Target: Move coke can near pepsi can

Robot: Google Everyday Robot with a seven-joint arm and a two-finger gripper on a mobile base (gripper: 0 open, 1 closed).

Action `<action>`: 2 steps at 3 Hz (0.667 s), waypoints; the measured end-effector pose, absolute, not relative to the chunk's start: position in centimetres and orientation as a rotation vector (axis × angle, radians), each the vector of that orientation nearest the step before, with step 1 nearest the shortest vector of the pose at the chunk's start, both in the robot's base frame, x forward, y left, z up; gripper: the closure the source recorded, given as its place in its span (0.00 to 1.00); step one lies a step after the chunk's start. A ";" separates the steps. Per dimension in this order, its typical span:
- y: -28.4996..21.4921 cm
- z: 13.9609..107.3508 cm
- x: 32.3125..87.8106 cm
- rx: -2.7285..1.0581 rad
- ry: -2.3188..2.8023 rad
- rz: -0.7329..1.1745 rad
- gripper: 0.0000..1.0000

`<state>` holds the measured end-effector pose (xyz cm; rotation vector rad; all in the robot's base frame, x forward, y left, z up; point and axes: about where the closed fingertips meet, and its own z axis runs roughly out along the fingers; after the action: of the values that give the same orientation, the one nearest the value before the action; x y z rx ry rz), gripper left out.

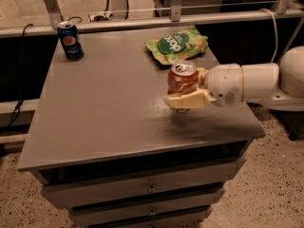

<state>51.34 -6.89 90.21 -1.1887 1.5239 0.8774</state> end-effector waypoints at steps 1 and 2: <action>-7.1 91.1 51.7 -1.188 1.512 0.863 1.00; -7.0 91.0 51.6 -1.189 1.512 0.864 1.00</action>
Offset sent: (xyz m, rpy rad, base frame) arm 0.0035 -0.0025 0.0088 0.0013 -0.0175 -0.0056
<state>51.64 -7.04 91.00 -1.1890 1.5124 0.8644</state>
